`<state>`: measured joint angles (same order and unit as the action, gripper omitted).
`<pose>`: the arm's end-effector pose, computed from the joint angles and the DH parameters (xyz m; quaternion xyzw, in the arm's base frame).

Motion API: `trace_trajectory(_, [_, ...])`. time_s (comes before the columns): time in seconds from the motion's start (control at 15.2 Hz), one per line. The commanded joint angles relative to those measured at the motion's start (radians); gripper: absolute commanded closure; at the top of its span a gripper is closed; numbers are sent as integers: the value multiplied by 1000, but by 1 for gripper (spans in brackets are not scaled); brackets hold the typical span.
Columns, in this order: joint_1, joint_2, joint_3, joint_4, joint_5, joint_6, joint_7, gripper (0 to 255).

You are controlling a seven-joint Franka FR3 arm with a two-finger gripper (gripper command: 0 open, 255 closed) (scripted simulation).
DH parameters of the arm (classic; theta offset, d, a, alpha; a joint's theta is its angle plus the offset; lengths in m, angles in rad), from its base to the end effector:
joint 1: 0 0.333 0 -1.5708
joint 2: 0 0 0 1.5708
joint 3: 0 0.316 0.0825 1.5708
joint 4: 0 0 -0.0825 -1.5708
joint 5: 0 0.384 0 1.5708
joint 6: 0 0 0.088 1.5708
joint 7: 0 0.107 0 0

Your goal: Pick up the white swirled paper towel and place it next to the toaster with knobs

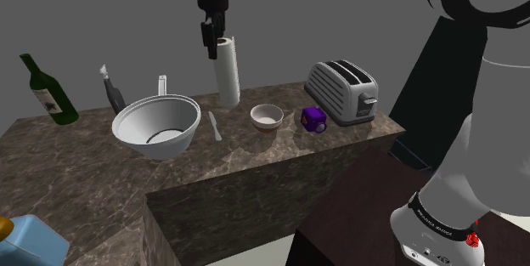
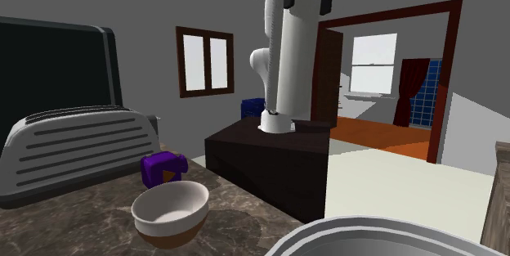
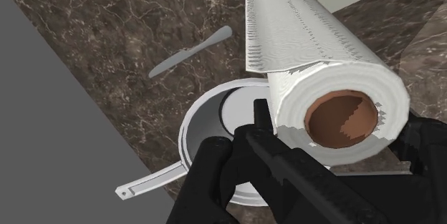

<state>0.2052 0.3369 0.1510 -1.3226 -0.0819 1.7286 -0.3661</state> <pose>0.6329 0.2098 0.5535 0.9348 0.3530 0.0363 0.0161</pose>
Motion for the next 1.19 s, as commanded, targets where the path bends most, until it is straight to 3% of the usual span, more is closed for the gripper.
trace_trajectory(0.0, [1,9,0,40,-1,-31,-2,255])
trace_trajectory(0.2, [3,16,0,78,-2,-62,-3,255])
trace_trajectory(0.66, [-108,-96,-45,-81,36,-9,-152,255])
trace_trajectory(1.12, [-208,-152,-103,-157,65,15,-309,255])
